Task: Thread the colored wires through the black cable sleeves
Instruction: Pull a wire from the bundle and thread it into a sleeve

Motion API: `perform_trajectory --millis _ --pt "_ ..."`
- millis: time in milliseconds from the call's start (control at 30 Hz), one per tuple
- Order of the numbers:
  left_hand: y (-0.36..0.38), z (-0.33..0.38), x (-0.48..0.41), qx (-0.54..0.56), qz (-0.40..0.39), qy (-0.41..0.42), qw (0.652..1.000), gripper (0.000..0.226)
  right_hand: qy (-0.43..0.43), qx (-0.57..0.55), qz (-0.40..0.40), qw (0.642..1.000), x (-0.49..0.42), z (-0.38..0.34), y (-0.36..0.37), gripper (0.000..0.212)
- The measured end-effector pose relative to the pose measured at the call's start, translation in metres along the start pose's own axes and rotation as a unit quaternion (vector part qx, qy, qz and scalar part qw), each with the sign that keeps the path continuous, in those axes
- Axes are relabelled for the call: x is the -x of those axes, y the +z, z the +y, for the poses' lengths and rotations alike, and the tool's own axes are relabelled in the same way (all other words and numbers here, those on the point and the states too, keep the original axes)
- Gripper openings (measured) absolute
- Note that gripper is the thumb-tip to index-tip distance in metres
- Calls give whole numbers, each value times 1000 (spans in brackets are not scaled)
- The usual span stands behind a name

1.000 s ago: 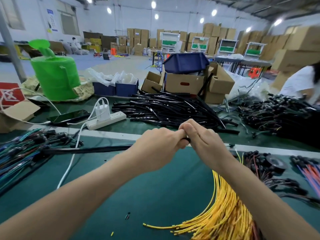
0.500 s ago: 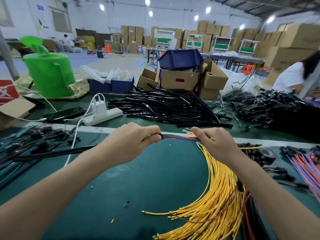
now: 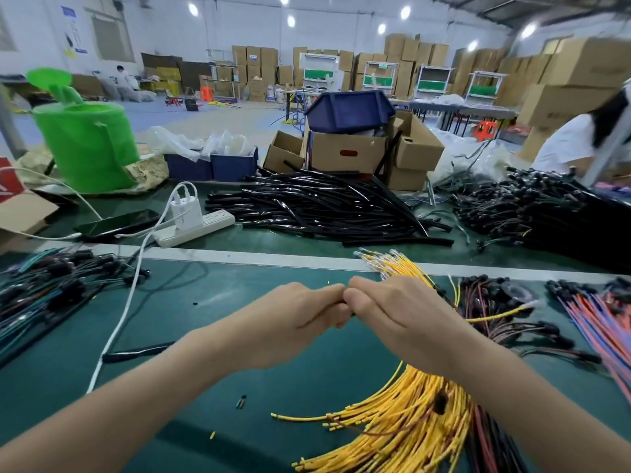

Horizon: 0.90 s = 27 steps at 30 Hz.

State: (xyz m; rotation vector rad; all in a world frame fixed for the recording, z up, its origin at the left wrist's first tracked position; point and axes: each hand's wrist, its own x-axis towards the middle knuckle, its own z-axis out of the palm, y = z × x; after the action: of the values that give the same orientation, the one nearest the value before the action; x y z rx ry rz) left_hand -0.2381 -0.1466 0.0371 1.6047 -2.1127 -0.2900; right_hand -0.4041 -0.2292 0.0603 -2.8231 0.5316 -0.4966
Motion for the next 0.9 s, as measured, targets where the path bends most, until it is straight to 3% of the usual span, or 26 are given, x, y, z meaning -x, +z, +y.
perform_trajectory --millis 133,233,367,467,600,700,767,867,900 --pt "-6 -4 0 -2 14 -14 1000 23 96 -59 -9 994 10 18 0 51" --pt "-8 -12 2 47 -44 -74 995 19 140 -38 9 989 11 26 8 54" --pt "-14 -16 4 -9 -92 -133 987 31 137 77 81 984 6 26 7 33" --pt "-13 -7 4 -24 -87 -120 989 33 114 82 64 988 4 19 1 26" --pt "-7 12 -7 -117 -110 -55 986 20 -15 109 -9 994 0 1 5 63" --pt "-1 14 -9 -191 -134 -87 968 16 -19 141 -41 989 -2 0 12 78" --pt "-3 10 -4 -172 -110 -94 974 23 9 156 -60 986 1 15 13 67" --pt "-11 3 6 -155 -87 -114 977 36 82 163 -101 978 8 42 6 20" --pt "-11 2 9 -150 -88 -119 978 36 94 156 -103 978 10 48 4 13"
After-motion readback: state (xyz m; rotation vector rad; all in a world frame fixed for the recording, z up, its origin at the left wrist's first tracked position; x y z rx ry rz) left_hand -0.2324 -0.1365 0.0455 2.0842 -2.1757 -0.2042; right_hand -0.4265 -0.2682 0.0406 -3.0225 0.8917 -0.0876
